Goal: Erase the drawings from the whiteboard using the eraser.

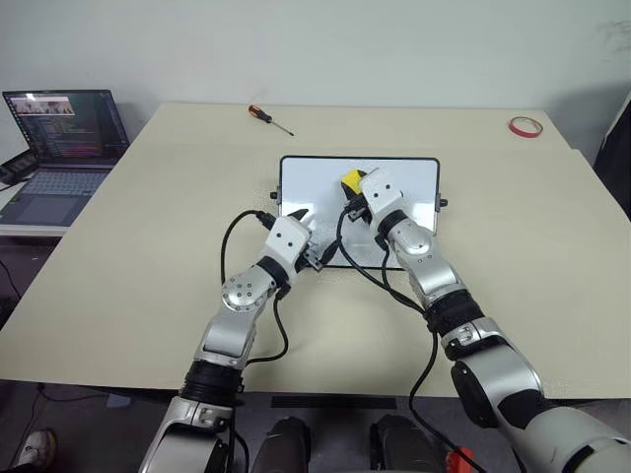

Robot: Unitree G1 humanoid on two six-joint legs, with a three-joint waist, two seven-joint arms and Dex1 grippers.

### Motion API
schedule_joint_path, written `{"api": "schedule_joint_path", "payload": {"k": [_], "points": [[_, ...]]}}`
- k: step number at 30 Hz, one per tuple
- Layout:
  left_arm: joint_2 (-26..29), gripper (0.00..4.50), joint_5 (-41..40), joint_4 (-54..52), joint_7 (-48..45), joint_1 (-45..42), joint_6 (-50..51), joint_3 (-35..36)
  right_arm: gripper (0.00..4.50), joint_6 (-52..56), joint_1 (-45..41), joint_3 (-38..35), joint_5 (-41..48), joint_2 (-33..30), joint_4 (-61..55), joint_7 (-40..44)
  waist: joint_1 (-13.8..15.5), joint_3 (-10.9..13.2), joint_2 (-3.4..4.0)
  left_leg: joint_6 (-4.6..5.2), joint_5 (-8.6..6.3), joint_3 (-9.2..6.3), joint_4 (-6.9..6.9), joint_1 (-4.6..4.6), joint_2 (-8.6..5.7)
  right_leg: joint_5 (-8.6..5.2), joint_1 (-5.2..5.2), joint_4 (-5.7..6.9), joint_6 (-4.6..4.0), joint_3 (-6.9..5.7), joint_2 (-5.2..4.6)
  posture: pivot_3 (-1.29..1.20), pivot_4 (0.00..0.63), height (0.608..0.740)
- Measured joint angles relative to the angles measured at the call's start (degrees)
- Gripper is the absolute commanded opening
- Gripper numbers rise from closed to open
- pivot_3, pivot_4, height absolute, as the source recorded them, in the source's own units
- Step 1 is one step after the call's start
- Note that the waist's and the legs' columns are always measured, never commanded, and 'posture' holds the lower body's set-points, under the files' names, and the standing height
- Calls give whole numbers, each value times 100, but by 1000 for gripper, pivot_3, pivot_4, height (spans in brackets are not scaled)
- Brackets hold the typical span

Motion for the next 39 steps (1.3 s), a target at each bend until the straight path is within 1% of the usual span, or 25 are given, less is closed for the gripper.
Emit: {"api": "schedule_joint_path", "payload": {"k": [7,12,18,30,39], "points": [[-4,4500,0,-180,2,76,98,-14,1247,-80,-96,26,-78,-28,165,0,-11,0,0,0,0,0,0,-1,0,0,0,0,0,0,-1,0,150,740],[-7,4500,0,-230,5,113,181,-28,1247,149,-23,114,-244,-110,109,-14,-10,0,0,0,0,0,0,0,-1,0,1,1,0,0,-1,0,150,740],[-54,4500,0,-381,41,113,252,-33,1247,557,74,157,-452,-177,-271,-22,0,0,0,0,0,-2,1,1,-1,0,5,1,0,-2,-1,0,150,740],[-75,4500,-1,-387,104,115,277,-80,1247,1403,485,111,-309,-321,-1172,154,37,-1,-1,0,0,-10,6,3,-4,0,11,4,0,-6,-4,0,150,740],[-60,4500,-7,-393,90,146,301,-104,1247,1771,1118,108,-217,-831,-2054,382,56,-3,-5,0,0,-21,10,9,-9,0,27,2,1,-8,-8,0,150,740]]}}
